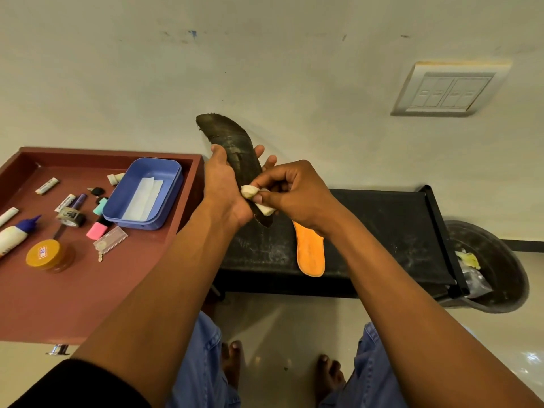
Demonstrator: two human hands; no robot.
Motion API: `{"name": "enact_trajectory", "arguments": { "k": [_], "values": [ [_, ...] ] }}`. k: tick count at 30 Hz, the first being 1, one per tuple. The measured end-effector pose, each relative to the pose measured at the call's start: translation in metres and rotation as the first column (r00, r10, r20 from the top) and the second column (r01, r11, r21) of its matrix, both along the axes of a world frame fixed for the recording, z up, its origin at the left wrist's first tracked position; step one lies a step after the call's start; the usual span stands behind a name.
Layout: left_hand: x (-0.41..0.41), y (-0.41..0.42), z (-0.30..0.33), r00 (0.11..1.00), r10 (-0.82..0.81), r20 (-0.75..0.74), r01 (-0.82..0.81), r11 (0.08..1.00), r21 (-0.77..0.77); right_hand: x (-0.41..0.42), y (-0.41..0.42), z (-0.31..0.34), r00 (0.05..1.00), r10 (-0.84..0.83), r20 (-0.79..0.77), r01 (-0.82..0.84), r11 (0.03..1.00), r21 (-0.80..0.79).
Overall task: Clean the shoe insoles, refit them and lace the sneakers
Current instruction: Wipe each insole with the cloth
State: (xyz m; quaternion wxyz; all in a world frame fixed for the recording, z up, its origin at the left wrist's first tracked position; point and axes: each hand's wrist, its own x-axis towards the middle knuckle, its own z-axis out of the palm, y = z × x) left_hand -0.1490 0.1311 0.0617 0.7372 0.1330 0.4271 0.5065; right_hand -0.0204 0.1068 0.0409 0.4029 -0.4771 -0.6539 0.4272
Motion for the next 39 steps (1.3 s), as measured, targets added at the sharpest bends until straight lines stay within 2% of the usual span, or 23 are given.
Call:
{"name": "enact_trajectory", "arguments": {
  "k": [5,7,11,13,15,19,21,24,28,30,36,39],
  "values": [
    [-0.010,0.009,-0.005,0.989,0.101,0.111,-0.105,0.994,0.030,0.007,-0.006,0.003,0.995,0.099,0.034,-0.098,0.995,-0.036],
    [-0.011,0.011,-0.005,0.980,0.121,0.157,-0.126,0.992,0.025,0.002,-0.005,0.000,0.999,0.032,0.017,-0.032,0.999,-0.006],
    [-0.005,0.007,-0.004,0.978,0.105,0.179,-0.108,0.994,0.009,-0.006,0.003,-0.010,0.968,-0.250,0.005,0.250,0.968,0.014],
    [-0.002,0.004,-0.003,0.981,0.087,0.176,-0.091,0.996,0.017,-0.008,0.005,-0.012,0.953,-0.303,0.023,0.303,0.953,-0.001],
    [-0.003,0.006,-0.003,0.975,0.117,0.191,-0.124,0.992,0.025,-0.011,0.002,-0.011,0.965,-0.263,0.018,0.264,0.964,-0.026],
    [-0.013,0.013,-0.007,0.954,0.197,0.226,-0.203,0.979,0.005,-0.010,-0.005,-0.003,0.992,-0.092,-0.082,0.085,0.993,-0.085],
    [-0.015,0.013,-0.007,0.950,0.194,0.244,-0.201,0.980,0.003,-0.010,-0.007,-0.002,0.993,-0.074,-0.090,0.066,0.994,-0.089],
    [-0.011,0.010,-0.007,0.958,0.195,0.211,-0.202,0.979,0.011,-0.015,-0.005,-0.008,0.984,-0.176,-0.025,0.175,0.984,-0.035],
    [0.008,-0.001,-0.011,0.995,0.089,0.045,-0.091,0.995,0.045,-0.017,0.003,-0.018,0.912,-0.407,0.053,0.407,0.913,0.021],
    [0.014,-0.003,-0.013,0.999,0.043,-0.012,-0.042,0.998,0.045,-0.016,0.005,-0.019,0.885,-0.464,0.048,0.464,0.886,0.011],
    [0.006,0.003,-0.012,0.988,0.094,-0.123,-0.083,0.992,0.090,-0.022,0.004,-0.013,0.951,-0.310,0.005,0.310,0.951,0.022],
    [0.013,-0.005,-0.010,0.986,0.056,-0.155,-0.042,0.995,0.091,-0.023,0.005,-0.013,0.929,-0.366,-0.045,0.368,0.929,0.033]
  ]
}}
